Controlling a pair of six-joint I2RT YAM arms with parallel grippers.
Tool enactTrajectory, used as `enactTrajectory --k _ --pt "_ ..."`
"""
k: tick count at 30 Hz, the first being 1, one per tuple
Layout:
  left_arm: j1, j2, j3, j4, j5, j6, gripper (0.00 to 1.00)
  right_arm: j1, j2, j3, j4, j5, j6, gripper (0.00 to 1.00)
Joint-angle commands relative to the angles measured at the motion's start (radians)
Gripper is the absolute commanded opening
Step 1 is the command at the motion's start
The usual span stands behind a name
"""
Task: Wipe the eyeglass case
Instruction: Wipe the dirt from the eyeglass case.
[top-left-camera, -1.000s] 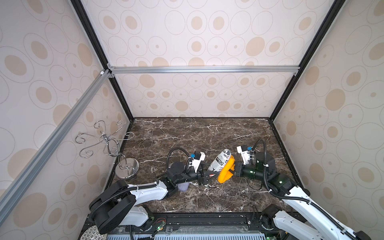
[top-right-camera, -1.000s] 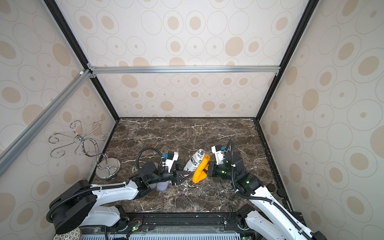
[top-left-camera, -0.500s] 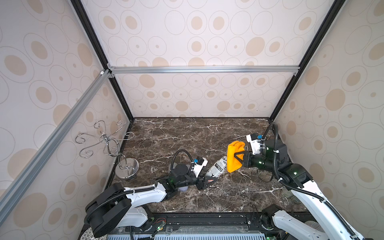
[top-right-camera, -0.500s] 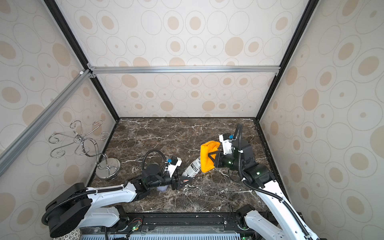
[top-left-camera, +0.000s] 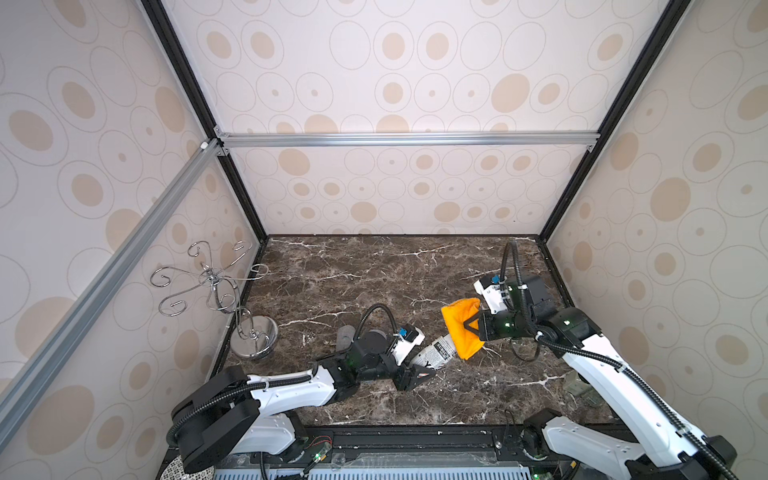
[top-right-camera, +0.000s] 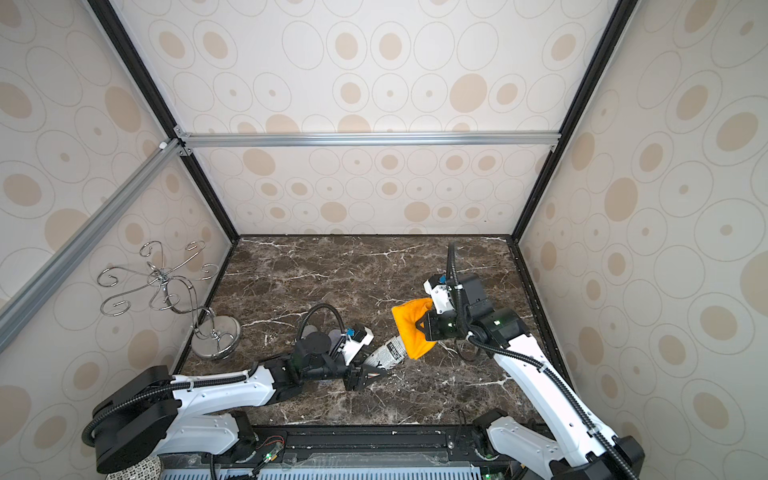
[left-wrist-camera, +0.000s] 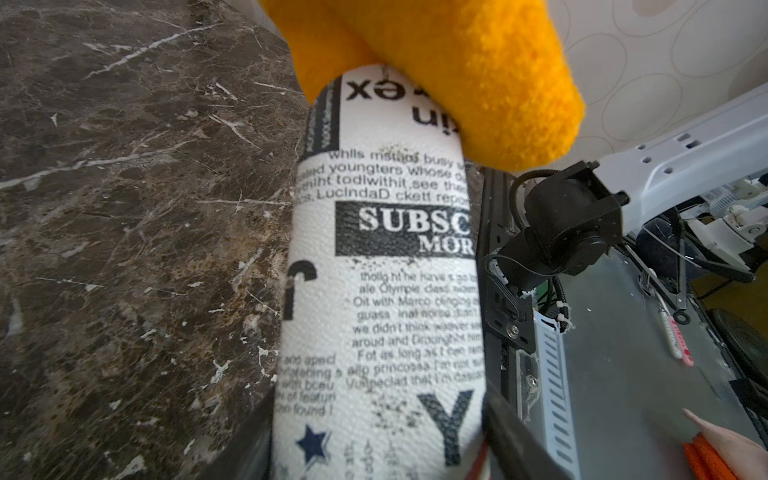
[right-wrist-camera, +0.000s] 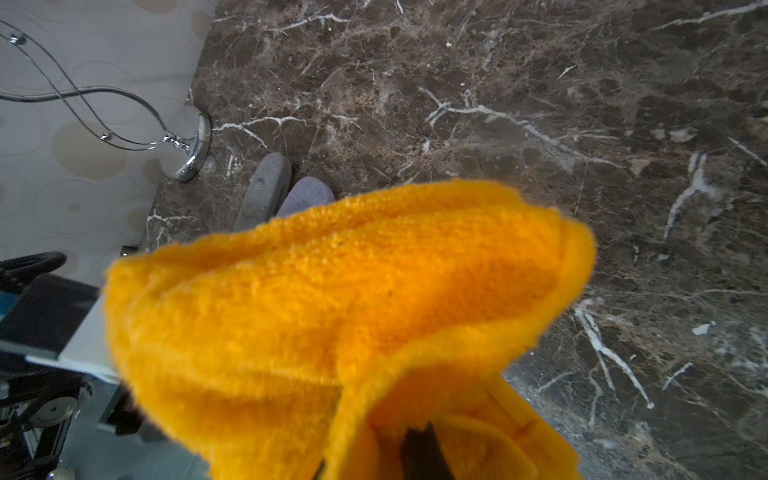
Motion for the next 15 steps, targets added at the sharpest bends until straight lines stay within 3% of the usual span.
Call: enactTrajectory --k 1,5,8,15 --pt "-0.022 -0.013 0.043 0.038 0.010 0.048 0.48 0.002 0.060 0.038 0.018 0.069 -0.025 0.00" --pt "-0.031 -0.001 0.063 0.014 -0.035 0.049 0.48 0.002 0.149 0.057 0.066 -0.073 -0.037 0.00" --pt "-0.031 -0.007 0.061 0.023 -0.085 0.047 0.46 0.001 0.169 0.075 0.043 -0.105 -0.033 0.00" --pt "-0.021 -0.013 0.065 0.018 -0.145 0.072 0.46 0.002 -0.052 -0.079 0.053 -0.056 0.049 0.00"
